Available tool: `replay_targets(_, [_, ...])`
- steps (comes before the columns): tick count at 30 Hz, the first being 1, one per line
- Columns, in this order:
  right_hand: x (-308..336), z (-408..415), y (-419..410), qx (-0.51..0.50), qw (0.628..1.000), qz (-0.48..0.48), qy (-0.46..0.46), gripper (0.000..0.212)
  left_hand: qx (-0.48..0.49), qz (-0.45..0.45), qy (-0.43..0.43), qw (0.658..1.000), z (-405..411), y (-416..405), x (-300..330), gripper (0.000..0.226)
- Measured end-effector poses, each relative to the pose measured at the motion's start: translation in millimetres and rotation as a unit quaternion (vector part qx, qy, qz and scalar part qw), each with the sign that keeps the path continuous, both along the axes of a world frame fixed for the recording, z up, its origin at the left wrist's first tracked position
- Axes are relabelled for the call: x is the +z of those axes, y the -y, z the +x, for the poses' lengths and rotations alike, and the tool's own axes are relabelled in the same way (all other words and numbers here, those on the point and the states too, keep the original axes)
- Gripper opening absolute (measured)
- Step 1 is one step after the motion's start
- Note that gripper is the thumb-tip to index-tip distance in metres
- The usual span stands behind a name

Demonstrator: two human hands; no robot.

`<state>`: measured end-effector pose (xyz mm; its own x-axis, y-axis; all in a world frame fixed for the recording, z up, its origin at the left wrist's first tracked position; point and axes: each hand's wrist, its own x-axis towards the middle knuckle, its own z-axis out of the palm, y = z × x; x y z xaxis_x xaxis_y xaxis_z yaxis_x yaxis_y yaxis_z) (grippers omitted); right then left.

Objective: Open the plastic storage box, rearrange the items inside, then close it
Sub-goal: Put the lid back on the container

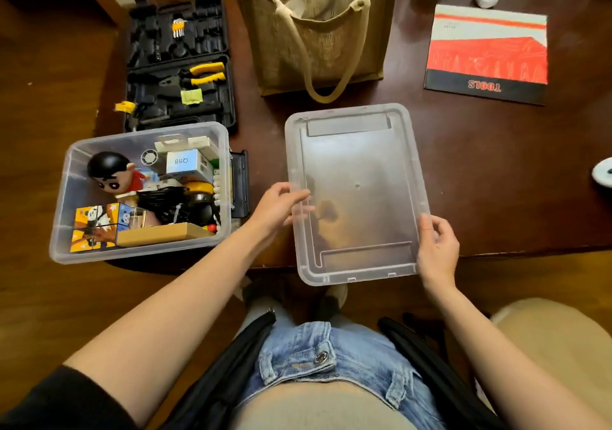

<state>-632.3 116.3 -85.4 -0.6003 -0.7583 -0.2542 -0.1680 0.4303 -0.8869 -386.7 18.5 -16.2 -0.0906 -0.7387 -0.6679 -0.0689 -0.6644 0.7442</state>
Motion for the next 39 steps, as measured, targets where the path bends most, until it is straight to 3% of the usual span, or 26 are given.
replay_targets(4, [6.4, 1.7, 3.9, 0.022, 0.999, -0.013, 0.028, 0.02, 0.053, -0.066, -0.071, 0.994, 6.9, 9.1, 16.4, 0.007])
replay_targets(12, [33.7, 34.6, 37.0, 0.059, 0.99, -0.031, 0.125, 0.027, 0.172, -0.15, -0.024, 0.973, 43.0, 10.0, 26.1, 0.009])
replay_targets(15, [44.9, 55.3, 59.7, 0.047, 0.977, -0.038, 0.204, 0.022, 0.261, -0.149, -0.043, 0.953, 64.7, 9.4, 30.9, 0.011])
replay_targets(20, [63.2, 99.6, 90.8, 0.083, 0.954, -0.016, 0.289, 0.047, 0.37, -0.163, -0.083, 0.911, 108.0, -4.1, 38.2, 0.011])
replay_targets(23, [74.8, 133.9, 101.6, 0.145, 0.941, -0.008, 0.306, 0.036, 0.42, -0.17, -0.114, 0.884, 134.8, -16.5, 40.4, 0.007])
replay_targets(29, [90.9, 196.5, 124.4, 0.247, 0.94, -0.002, 0.236, 0.017, 0.473, -0.171, -0.131, 0.855, 185.7, -36.9, 38.4, 0.014])
replay_targets(33, [89.5, 225.6, 146.9, 0.262, 0.947, 0.001, 0.185, 0.034, 0.523, -0.159, -0.115, 0.829, 229.8, -45.6, 37.4, 0.032])
replay_targets(36, [83.1, 240.0, 159.8, 0.302, 0.937, 0.018, 0.174, 0.034, 0.552, -0.149, -0.061, 0.818, 262.5, -46.8, 36.0, 0.035])
replay_targets(39, [73.8, 254.8, 172.4, 0.329, 0.937, 0.039, 0.11, 0.023, 0.544, -0.113, 0.018, 0.831, 286.5, -40.0, 34.0, 0.021])
